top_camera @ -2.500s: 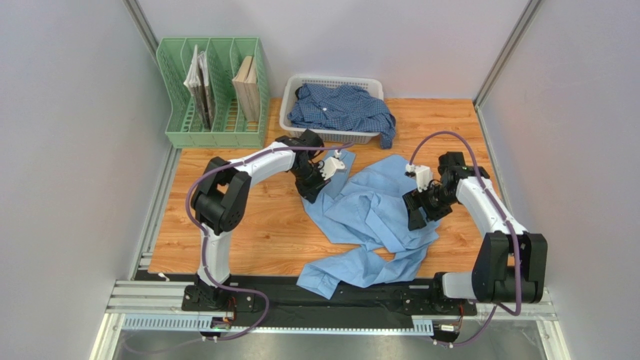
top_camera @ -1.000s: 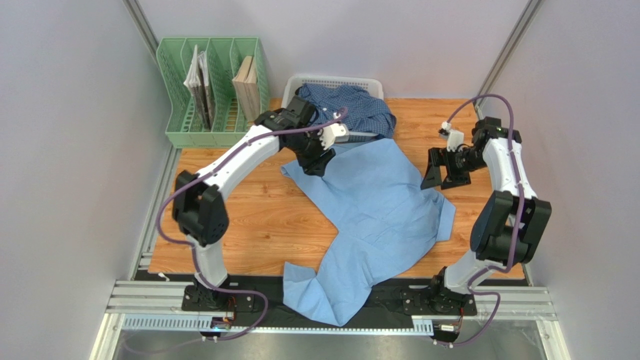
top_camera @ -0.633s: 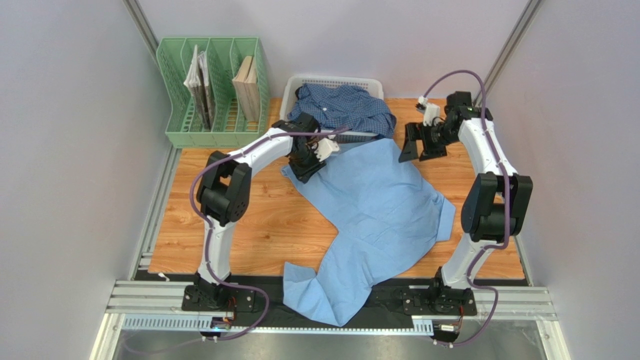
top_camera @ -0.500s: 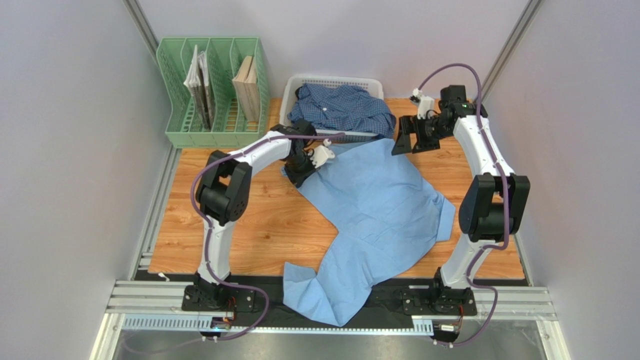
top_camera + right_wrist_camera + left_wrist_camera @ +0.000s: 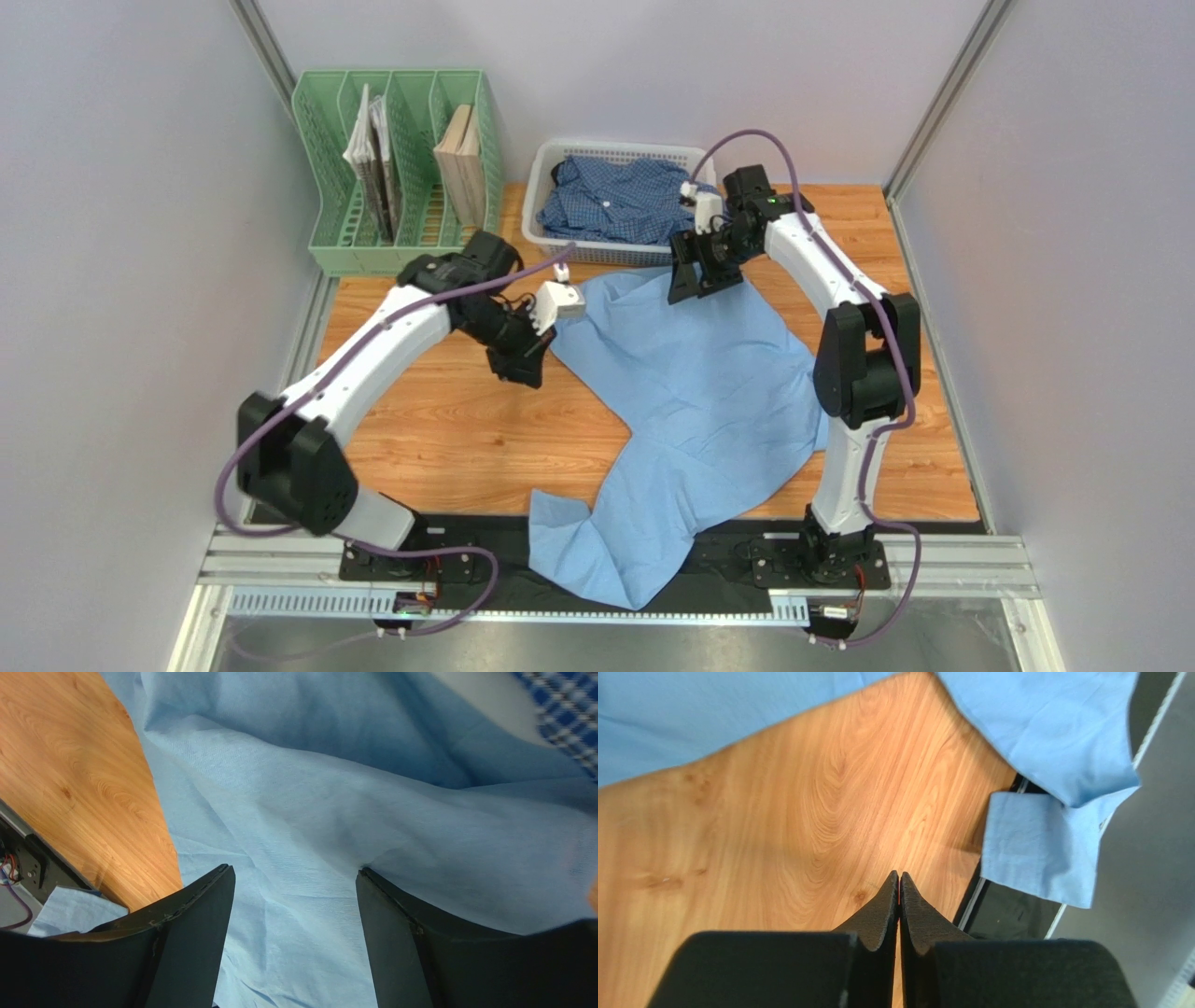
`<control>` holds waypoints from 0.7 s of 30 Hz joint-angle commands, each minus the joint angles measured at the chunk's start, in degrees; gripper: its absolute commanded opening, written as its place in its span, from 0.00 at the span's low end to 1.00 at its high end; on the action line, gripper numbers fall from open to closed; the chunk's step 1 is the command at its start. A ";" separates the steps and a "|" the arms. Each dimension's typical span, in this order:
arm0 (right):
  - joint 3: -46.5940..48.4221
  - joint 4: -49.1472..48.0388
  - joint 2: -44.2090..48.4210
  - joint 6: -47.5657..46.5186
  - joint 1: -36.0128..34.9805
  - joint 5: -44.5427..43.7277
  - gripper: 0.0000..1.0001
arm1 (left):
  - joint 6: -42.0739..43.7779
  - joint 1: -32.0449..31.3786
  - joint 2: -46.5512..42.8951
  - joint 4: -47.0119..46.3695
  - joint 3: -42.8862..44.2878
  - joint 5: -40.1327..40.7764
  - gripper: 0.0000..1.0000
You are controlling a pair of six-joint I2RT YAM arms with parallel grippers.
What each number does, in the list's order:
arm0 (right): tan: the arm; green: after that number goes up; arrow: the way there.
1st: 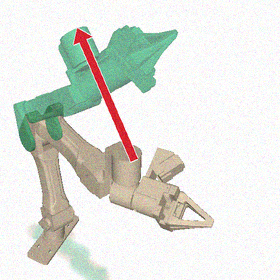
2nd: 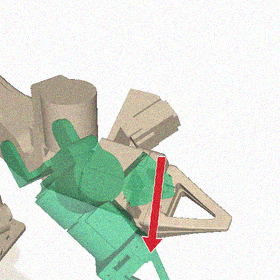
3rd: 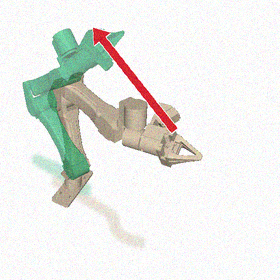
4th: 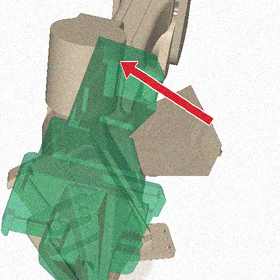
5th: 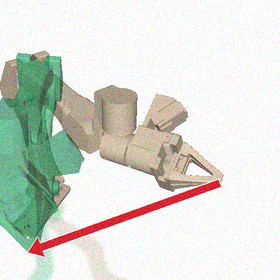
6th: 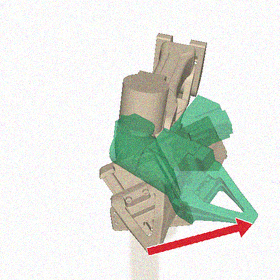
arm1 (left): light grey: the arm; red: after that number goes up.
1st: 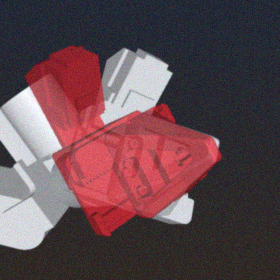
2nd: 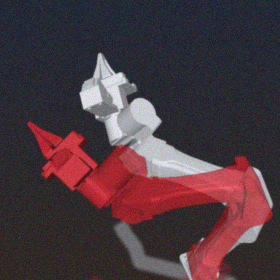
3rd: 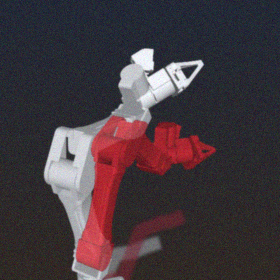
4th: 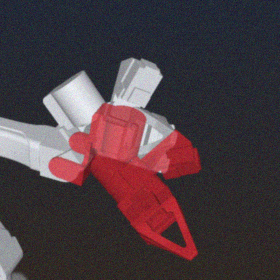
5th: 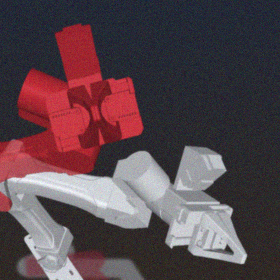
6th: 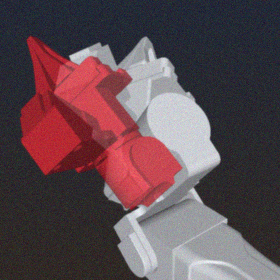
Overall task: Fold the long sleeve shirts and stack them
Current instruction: Flatten the shirt out
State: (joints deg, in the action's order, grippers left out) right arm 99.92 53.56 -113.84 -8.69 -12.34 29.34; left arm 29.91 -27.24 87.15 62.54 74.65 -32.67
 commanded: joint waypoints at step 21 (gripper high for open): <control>10.39 6.64 -5.77 -0.45 3.12 -4.91 0.78 | -4.60 9.13 -18.60 1.88 8.05 -1.18 0.69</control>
State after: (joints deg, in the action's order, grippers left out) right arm 111.28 57.82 -118.83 -9.87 -7.27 23.77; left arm 25.71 -19.18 71.31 65.36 79.92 -36.05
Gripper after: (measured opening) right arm 0.795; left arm 0.685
